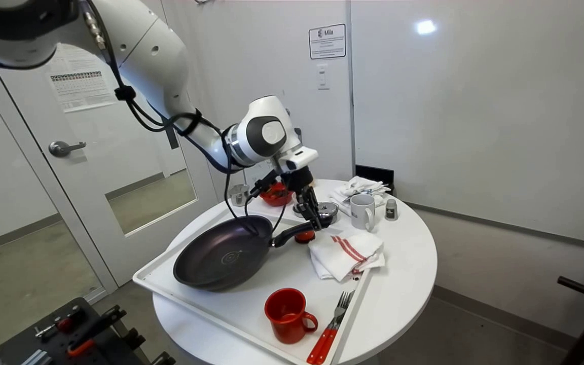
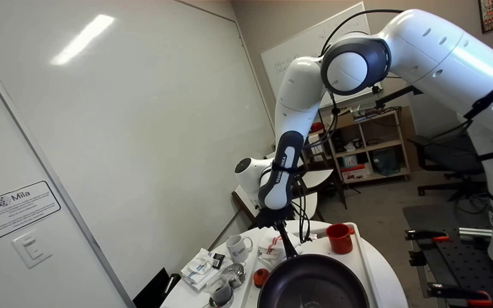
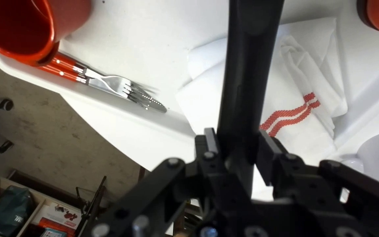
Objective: Move the black pan to the left
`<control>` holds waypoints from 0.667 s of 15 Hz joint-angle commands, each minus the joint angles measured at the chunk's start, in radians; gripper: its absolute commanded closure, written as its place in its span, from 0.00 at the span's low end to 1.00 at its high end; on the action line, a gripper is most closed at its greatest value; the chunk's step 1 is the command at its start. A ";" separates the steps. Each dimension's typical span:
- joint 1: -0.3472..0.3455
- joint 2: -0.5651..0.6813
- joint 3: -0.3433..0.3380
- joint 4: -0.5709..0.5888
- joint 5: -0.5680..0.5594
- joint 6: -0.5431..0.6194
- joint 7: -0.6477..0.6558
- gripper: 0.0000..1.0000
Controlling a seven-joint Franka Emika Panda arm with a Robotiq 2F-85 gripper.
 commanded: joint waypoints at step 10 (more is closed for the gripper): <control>0.002 0.075 0.050 0.187 0.038 -0.081 -0.206 0.92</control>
